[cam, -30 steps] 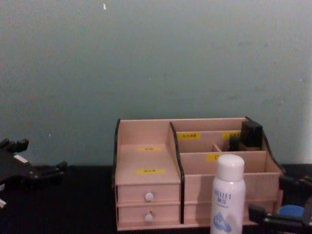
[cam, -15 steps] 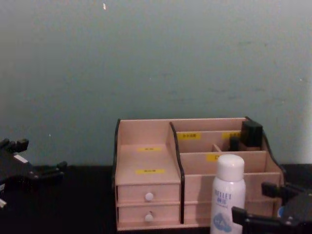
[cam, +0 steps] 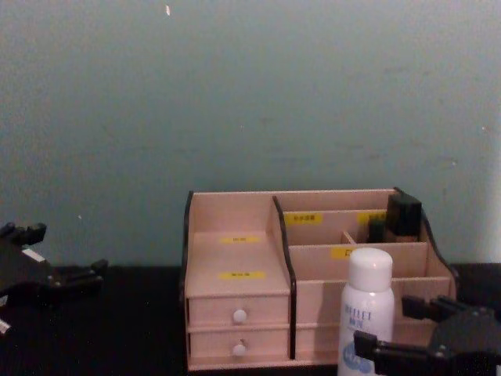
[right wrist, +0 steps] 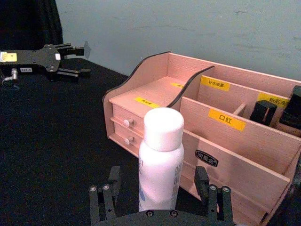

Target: Pick up the facial cleanser and watermelon frost from the table and place them into the tiered storage box.

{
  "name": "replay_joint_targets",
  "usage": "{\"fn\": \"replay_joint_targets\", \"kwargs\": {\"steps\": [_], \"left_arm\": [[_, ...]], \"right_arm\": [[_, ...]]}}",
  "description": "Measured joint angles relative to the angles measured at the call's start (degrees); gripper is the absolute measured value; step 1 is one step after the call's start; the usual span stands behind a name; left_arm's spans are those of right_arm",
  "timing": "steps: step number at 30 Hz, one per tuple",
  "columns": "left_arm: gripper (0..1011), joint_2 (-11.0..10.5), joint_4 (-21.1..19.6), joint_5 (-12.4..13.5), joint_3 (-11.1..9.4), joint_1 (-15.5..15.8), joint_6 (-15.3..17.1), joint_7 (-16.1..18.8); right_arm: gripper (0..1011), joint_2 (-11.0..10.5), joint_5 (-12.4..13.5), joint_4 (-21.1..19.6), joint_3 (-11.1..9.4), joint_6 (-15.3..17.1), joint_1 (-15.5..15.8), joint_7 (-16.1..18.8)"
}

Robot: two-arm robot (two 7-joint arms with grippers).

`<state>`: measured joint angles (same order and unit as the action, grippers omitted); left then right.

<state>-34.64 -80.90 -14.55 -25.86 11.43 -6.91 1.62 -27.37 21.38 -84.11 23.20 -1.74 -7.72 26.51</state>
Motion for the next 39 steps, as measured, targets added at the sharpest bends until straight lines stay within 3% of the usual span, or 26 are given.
{"fn": "replay_joint_targets", "kwargs": {"steps": [39], "left_arm": [[1001,0.00,0.00,0.00,0.00,0.00,0.00,0.00]], "right_arm": [[1003,4.85,-1.98,6.90,0.64,0.19,-5.15,1.46]]}}
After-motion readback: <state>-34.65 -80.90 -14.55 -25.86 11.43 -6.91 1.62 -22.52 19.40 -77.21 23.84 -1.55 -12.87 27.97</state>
